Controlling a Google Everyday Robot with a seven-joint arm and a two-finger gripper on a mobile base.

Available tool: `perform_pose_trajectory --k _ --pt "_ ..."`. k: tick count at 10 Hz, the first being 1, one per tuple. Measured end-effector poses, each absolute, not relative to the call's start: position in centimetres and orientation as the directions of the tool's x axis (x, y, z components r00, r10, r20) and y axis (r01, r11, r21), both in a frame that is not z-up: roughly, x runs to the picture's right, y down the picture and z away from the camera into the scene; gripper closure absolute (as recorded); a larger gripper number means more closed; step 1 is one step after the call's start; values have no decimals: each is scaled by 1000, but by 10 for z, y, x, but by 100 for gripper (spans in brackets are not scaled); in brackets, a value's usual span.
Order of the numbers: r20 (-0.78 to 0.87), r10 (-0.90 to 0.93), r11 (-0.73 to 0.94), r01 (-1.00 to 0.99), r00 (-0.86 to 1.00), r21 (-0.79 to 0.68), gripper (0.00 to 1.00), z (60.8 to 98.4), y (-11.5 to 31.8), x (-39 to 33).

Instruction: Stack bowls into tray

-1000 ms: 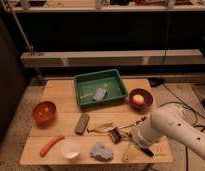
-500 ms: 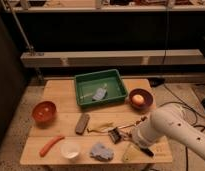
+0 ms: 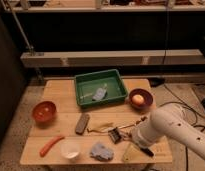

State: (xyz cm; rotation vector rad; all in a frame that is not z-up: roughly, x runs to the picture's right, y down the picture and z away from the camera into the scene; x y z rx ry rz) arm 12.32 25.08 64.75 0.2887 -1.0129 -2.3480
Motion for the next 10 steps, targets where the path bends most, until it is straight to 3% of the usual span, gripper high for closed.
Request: perform_pose_trajectory --k 6,10 --pt "37 -591 -544 431 -806 720 20 652 244 132" --pt "98 -647 -517 530 -756 672 20 692 183 170"
